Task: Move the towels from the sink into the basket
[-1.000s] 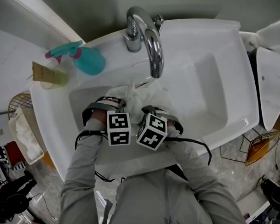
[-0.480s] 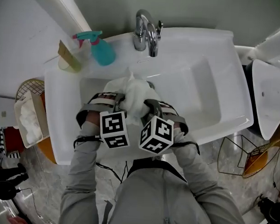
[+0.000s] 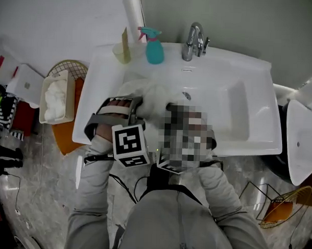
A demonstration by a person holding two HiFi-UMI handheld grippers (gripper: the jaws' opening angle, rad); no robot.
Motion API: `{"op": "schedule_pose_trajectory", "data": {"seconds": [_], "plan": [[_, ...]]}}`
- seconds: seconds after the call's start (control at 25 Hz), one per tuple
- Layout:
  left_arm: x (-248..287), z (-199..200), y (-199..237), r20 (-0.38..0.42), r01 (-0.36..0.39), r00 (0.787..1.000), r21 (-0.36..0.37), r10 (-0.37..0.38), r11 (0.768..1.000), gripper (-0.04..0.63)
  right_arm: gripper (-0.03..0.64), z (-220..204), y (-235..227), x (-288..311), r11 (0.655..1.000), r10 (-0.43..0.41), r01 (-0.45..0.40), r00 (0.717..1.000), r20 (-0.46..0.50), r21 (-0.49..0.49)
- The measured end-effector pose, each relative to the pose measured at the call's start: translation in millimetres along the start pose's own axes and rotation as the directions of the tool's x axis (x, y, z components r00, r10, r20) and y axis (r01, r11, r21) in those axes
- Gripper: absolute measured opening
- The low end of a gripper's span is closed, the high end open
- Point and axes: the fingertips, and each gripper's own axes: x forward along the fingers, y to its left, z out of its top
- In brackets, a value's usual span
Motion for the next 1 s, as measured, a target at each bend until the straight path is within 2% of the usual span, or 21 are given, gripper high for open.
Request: {"op": "schedule_pose_trajectory", "data": {"seconds": [0.24, 0.36, 0.48, 0.6, 0.76, 1.0], "plan": [[-74.9, -62.1, 5.0, -0.112, -0.141, 0.985, -0.070, 0.133, 0.988, 0.193, 0.098, 85.0, 26.5, -24.7, 0.995, -0.007, 0.020, 0.991, 0.132, -0.098], [-112.4, -108.2, 3.5, -0.188, -0.203, 0.965, -0.102, 0.182, 0.974, 0.193, 0.097, 138.1, 47.7, -28.3, 0.987, 0.010, 0.023, 0.979, 0.206, -0.159], [-146.8, -166.0, -1.4, -0.278, -0.262, 0.936, -0.142, 0.215, 0.955, 0.193, 0.098, 197.4, 75.4, -23.2, 0.973, 0.051, 0.016, 0.957, 0.284, -0.230], [-174.6, -230.4, -11.1, -0.342, -0.297, 0.912, -0.176, 0.224, 0.939, 0.193, 0.098, 256.9, 109.9, -11.4, 0.959, 0.092, 0.007, 0.938, 0.333, -0.283], [-201.4, -319.0, -31.9, -0.397, -0.319, 0.892, -0.211, 0.217, 0.924, 0.193, 0.098, 330.0, 164.1, 13.6, 0.943, 0.139, -0.013, 0.923, 0.359, -0.333], [-218.8, -436.2, -60.1, -0.430, -0.331, 0.878, -0.235, 0.208, 0.914, 0.193, 0.098, 416.8, 236.2, 59.4, 0.928, 0.170, -0.024, 0.915, 0.365, -0.373]]}}
